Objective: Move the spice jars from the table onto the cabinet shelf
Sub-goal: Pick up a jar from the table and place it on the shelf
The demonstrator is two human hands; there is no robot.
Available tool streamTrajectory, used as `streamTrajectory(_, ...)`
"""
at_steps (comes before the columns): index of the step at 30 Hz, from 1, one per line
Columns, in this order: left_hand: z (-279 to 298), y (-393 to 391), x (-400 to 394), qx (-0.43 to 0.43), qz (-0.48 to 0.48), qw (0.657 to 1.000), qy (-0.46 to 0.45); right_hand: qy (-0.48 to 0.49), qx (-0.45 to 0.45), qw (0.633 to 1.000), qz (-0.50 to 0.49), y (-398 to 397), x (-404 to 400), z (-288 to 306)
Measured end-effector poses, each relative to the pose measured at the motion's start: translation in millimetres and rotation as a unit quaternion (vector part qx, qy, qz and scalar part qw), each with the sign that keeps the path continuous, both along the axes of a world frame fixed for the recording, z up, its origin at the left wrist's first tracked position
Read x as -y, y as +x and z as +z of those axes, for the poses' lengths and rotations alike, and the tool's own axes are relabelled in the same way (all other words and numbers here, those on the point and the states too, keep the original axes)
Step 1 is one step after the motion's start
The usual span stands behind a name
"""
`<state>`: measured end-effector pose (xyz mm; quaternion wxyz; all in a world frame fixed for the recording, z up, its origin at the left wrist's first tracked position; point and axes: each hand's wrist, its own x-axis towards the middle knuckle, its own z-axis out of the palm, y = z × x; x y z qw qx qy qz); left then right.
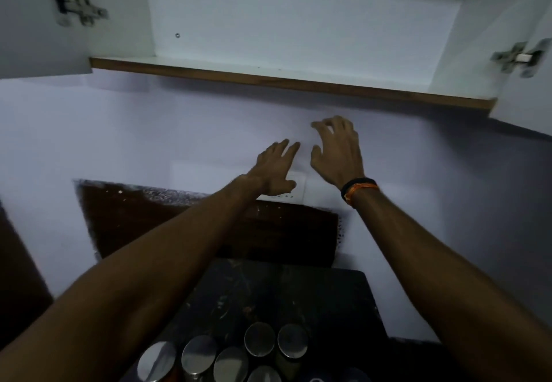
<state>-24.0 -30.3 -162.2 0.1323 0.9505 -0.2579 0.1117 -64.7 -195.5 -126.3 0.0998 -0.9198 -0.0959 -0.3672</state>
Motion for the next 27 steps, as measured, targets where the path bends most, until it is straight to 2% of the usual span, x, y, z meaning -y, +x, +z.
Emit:
streamTrajectory(4,-32,-1,-36,-0.026,0.057,0.998,0.002,0.010,-0.034,0.998,0.049,14,-34,-32)
streamTrajectory(12,-114,-39,-112,-0.116,0.168,0.979,-0.007,0.015,-0.170,0.975,0.139,-2,-105,-131)
streamTrajectory(22,-210,-90,-172,-0.237,0.169,0.956,0.024,-0.005,-0.380,0.910,0.169,-54,-161,-257)
streamTrajectory(27,-260,-113,-199,-0.308,0.174,0.935,0.012,0.020,-0.431,0.885,0.172,-80,-187,-304)
